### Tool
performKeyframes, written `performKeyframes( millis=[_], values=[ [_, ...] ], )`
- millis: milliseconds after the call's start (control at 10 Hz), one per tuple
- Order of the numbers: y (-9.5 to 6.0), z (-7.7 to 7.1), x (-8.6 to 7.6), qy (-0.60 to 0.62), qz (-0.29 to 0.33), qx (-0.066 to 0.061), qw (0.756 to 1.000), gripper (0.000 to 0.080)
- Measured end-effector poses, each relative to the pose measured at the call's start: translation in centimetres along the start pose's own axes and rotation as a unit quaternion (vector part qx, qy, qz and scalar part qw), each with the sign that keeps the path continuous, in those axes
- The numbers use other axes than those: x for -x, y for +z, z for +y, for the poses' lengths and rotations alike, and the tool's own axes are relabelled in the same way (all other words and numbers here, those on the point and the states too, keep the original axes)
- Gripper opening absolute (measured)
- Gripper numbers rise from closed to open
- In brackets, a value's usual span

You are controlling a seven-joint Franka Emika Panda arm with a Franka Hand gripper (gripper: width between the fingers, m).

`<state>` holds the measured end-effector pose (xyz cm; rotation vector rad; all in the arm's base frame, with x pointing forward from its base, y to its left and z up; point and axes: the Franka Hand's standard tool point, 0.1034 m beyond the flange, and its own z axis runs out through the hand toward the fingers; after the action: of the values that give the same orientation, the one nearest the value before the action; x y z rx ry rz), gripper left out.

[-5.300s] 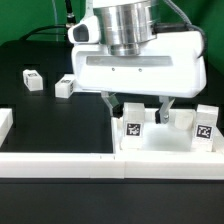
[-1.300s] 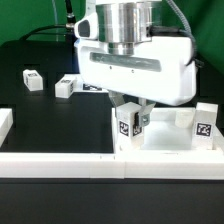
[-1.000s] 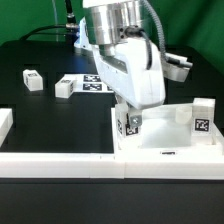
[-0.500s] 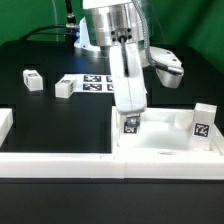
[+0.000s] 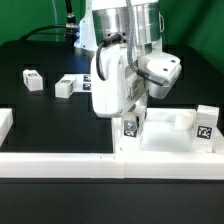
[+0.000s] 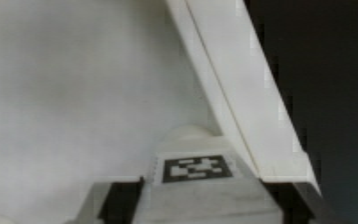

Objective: Assemble square table

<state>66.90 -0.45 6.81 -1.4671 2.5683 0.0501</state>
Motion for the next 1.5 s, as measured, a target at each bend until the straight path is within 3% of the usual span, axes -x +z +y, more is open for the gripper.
performKeyframes(
  millis=[300, 400, 500, 700, 1000, 1500],
  values=[
    [0.0, 0.2, -0.3, 0.019, 0.009, -0.003, 1.000, 0.0304],
    [0.0, 0.2, -0.3, 0.017, 0.009, -0.003, 1.000, 0.0484],
    [0.0, 0.2, -0.3, 0.017, 0.009, -0.002, 1.000, 0.0593],
    [-0.6, 0.5, 0.2, -0.006, 0.005, -0.003, 1.000, 0.0638],
    [-2.9, 1.7, 2.1, -0.028, -0.007, -0.004, 1.000, 0.0649],
    [-2.4, 1.8, 1.8, -0.029, -0.005, -0.002, 1.000, 0.0649]
  ],
)
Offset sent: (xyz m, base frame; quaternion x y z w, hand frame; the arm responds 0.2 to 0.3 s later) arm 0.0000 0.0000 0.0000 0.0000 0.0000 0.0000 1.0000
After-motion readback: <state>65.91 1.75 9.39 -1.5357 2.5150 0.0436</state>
